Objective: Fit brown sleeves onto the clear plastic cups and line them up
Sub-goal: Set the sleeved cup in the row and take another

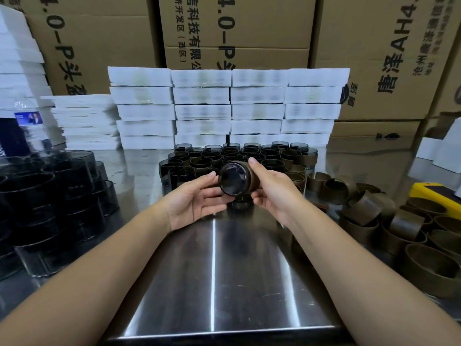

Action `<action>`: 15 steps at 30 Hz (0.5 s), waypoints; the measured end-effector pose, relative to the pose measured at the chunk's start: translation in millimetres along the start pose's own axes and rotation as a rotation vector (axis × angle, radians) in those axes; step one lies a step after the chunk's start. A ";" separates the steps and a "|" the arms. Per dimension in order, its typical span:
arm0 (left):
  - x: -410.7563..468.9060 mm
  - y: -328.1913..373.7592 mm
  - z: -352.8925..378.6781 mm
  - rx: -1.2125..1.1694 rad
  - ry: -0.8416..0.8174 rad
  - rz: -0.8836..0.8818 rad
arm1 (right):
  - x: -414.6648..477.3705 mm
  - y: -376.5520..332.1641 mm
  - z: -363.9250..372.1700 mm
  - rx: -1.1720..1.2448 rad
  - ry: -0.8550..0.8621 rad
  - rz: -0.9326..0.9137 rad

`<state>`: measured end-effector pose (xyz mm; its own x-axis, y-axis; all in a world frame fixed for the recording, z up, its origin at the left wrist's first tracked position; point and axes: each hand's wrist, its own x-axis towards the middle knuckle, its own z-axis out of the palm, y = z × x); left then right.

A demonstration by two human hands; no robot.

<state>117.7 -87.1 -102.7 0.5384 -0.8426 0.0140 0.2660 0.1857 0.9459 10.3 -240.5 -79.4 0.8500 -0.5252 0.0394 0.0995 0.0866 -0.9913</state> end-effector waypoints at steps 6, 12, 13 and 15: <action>-2.0 2.6 -2.0 -0.020 -0.046 -0.075 | 7.7 -1.0 -9.7 0.097 0.223 0.075; -1.4 2.5 -3.6 -0.018 -0.050 -0.071 | 7.4 -6.6 -18.1 0.188 0.450 0.082; -0.9 2.0 -2.6 -0.009 -0.024 -0.064 | 7.8 -6.3 -19.2 0.171 0.463 0.058; 1.1 0.7 -0.7 0.035 0.059 -0.041 | 8.7 -4.0 -19.4 0.062 0.461 -0.010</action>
<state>119.0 -87.6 -102.3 0.5741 -0.8177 -0.0433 0.2611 0.1327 0.9562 7.4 -261.8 -77.6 0.5318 -0.8465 -0.0247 0.1495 0.1226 -0.9811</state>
